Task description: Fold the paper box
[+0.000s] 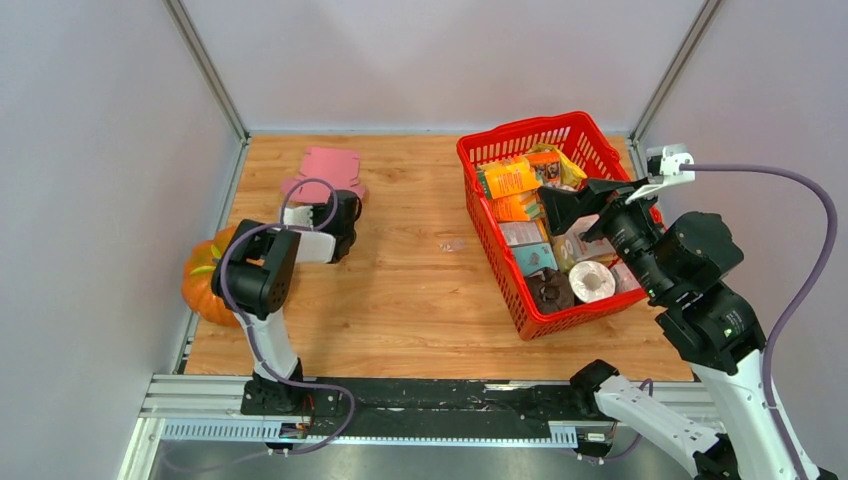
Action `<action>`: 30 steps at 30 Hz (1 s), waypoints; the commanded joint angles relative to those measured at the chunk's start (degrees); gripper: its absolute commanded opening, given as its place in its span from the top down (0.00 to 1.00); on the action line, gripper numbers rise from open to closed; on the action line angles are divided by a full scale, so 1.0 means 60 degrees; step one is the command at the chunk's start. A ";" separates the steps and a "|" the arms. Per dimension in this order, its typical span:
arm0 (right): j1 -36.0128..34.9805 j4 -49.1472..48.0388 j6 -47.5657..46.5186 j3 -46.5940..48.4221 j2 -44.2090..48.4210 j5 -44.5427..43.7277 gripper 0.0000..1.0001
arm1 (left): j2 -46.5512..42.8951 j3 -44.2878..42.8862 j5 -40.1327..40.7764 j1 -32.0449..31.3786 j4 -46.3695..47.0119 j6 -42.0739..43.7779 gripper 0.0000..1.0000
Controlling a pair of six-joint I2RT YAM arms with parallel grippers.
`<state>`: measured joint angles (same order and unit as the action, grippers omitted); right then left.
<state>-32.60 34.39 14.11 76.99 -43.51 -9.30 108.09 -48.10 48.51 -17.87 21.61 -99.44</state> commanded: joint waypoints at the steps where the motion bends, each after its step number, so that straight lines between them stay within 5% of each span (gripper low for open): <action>1: -0.0045 -0.0313 -0.0110 0.0044 -0.0101 -0.0223 0.00 | -0.1738 -0.0728 -0.1344 0.0151 0.0899 0.3883 1.00; 4: -0.0060 0.0083 -0.0563 0.0263 -0.0481 -0.0252 0.00 | -0.3100 -0.0715 -0.2497 0.0355 0.0034 0.5261 1.00; 8: -0.0060 0.0156 -0.3030 0.0468 -0.1227 0.1354 0.00 | -0.5574 0.0265 -0.4904 0.1203 -0.0011 0.7849 1.00; 17: -0.0278 0.1474 -0.4913 0.2138 -0.3426 0.4562 0.00 | -1.1695 -0.0787 -0.8360 0.1557 -0.6979 1.4441 1.00; 24: -0.1318 0.1798 -0.6335 0.3090 -0.4846 0.6032 0.00 | -1.2581 -0.2442 -1.0618 0.1557 -1.2367 1.7376 1.00; 30: -0.1773 -0.0500 -0.6570 0.3572 -0.5842 0.6765 0.00 | -1.3005 -0.2399 -1.1756 0.1440 -1.2903 1.8345 1.00</action>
<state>-41.93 42.46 -22.13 94.02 -74.98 26.28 31.20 -62.52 -13.10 -8.88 -48.40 2.33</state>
